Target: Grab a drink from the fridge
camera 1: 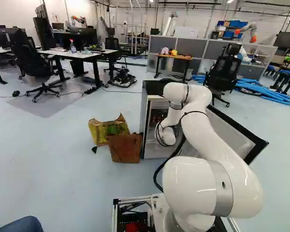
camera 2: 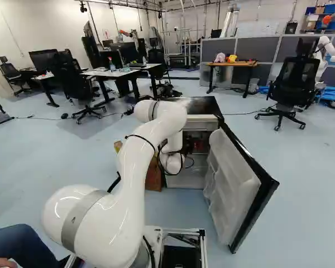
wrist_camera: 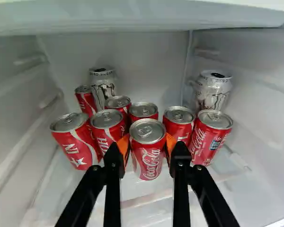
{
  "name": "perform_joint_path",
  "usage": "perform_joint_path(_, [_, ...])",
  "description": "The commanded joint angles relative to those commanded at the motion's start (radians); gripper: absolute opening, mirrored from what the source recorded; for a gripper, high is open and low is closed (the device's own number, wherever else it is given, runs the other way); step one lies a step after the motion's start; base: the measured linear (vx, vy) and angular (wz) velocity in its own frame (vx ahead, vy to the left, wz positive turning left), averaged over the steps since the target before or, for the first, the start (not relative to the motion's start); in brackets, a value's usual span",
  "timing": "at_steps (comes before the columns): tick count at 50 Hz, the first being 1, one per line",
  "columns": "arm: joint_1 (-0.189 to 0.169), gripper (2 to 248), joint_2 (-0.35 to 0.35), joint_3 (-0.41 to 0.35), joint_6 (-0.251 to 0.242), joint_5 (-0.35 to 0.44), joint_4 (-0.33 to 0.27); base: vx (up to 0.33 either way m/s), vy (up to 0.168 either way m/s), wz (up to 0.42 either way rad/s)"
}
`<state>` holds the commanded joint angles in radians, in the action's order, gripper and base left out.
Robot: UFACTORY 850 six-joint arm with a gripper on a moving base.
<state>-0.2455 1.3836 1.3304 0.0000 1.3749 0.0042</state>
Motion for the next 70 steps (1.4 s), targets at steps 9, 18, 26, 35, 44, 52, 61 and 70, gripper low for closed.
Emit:
perform_joint_path(9, [0.0, 93, 0.0, 0.0, 0.0, 0.0, 0.0, 0.0, 0.0, 0.0])
perform_joint_path(18, [0.0, 93, 0.0, 0.0, 0.0, 0.0, 0.0, 0.0, 0.0, 0.0])
perform_joint_path(26, [-0.001, 93, -0.008, -0.015, 0.0, 0.0, 0.0, 0.0, 0.0, 0.0])
perform_joint_path(35, [-0.002, 93, -0.03, -0.053, 0.0, 0.0, 0.0, 0.0, 0.0, 0.0])
perform_joint_path(44, [-0.004, 93, -0.079, -0.121, 0.0, 0.0, 0.0, 0.0, 0.0, 0.0])
perform_joint_path(52, [-0.006, 93, -0.13, -0.19, 0.0, 0.0, 0.0, 0.0, 0.0, 0.0])
perform_joint_path(61, [-0.007, 93, -0.189, -0.269, 0.0, 0.0, 0.0, 0.0, 0.0, 0.0])
perform_joint_path(70, [-0.008, 93, -0.247, -0.346, 0.0, 0.0, 0.0, 0.0, 0.0, 0.0])
